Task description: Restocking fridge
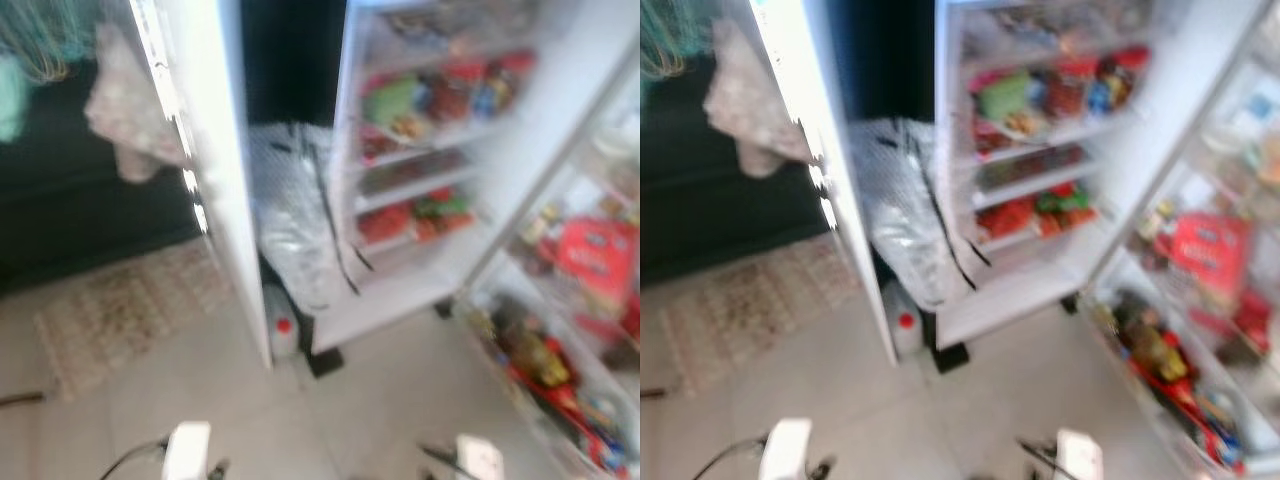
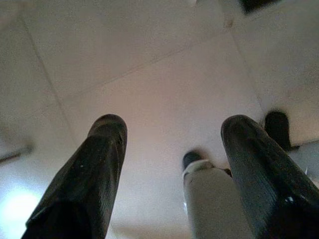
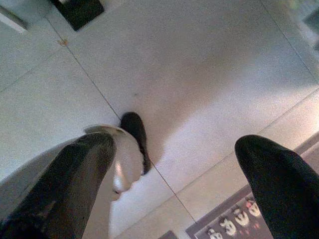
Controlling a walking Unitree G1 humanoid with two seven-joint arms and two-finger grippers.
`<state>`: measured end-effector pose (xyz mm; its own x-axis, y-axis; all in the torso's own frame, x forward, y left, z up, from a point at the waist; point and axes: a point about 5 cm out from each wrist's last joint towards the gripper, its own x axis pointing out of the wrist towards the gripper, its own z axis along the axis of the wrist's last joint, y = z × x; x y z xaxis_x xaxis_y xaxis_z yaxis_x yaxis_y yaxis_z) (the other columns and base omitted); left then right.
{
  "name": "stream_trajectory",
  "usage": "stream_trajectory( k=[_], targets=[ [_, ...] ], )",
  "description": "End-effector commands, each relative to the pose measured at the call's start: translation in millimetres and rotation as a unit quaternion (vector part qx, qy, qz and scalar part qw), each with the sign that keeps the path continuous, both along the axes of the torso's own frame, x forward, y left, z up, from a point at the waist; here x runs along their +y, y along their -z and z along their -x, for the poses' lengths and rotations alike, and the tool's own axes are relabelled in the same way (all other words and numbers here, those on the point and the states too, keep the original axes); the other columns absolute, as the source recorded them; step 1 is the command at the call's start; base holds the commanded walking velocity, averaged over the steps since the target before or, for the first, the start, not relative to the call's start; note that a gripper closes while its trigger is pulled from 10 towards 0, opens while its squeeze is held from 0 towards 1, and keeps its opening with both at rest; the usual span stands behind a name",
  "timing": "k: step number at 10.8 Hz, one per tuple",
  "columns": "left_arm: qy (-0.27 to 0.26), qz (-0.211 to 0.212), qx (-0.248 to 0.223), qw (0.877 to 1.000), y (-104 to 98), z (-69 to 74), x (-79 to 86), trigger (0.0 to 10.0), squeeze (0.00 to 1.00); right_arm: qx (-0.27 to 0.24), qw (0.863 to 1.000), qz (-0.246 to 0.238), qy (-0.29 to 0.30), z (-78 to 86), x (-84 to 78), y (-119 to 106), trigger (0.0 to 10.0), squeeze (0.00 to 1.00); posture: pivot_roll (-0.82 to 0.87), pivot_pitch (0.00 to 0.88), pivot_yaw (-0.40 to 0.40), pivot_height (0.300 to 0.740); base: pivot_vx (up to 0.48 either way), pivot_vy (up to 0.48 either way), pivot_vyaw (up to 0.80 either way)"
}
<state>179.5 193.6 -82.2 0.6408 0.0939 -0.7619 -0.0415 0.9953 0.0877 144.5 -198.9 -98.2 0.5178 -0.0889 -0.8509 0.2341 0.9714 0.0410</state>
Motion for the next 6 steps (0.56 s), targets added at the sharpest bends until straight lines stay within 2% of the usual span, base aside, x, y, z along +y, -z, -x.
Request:
stream_trajectory(
  k=[1,6],
  targets=[
    [-0.007,-0.004,0.028,1.0,7,15.3,6.3,10.0,0.0,0.003,1.0,-0.004,0.0,1.4,4.3,1,10.0,0.0,-0.19,0.074,-0.001,0.74,0.0,0.0,-0.8],
    [-0.017,-0.015,0.033,0.999,7,21.1,16.5,10.0,0.0,0.008,1.0,-0.004,-0.001,5.2,5.8,3,10.0,0.0,-0.19,0.037,0.008,0.74,0.0,0.0,-0.8]
  ],
)
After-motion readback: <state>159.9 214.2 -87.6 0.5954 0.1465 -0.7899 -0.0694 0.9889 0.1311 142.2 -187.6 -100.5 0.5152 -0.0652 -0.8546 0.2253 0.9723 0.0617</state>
